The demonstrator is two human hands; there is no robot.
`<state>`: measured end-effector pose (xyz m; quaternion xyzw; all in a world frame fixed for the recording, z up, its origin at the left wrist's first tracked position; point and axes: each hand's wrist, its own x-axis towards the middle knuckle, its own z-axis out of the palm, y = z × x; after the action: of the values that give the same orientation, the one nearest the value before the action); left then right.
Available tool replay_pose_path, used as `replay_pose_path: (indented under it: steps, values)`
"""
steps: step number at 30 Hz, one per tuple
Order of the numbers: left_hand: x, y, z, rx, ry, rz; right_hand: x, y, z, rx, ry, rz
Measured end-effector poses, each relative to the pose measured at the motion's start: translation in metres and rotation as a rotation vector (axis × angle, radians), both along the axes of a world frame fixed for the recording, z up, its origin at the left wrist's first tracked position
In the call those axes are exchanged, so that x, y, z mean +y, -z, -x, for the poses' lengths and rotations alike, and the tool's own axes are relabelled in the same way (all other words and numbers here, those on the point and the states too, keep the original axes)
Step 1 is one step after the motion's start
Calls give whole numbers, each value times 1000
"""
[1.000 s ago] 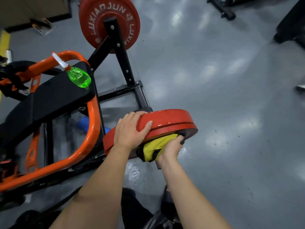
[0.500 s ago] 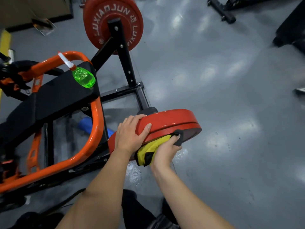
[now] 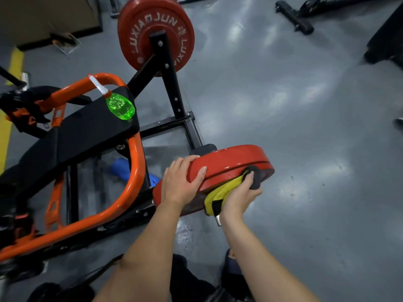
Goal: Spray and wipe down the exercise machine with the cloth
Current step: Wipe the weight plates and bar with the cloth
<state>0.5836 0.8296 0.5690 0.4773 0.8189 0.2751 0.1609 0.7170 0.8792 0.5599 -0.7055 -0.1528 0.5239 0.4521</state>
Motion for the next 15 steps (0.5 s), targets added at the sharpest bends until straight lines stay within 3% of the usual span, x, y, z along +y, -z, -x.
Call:
replay_pose_path:
  steps: [7,12,15]
  values:
    - [-8,3,8,-23,9,-23,-2,-3,-12,-71,-146,-62]
    - [-12,7,5,-49,-25,-25,55,1,-63,163,-114,16]
    - [-12,8,7,-53,-28,-25,41,-2,-51,83,-208,56]
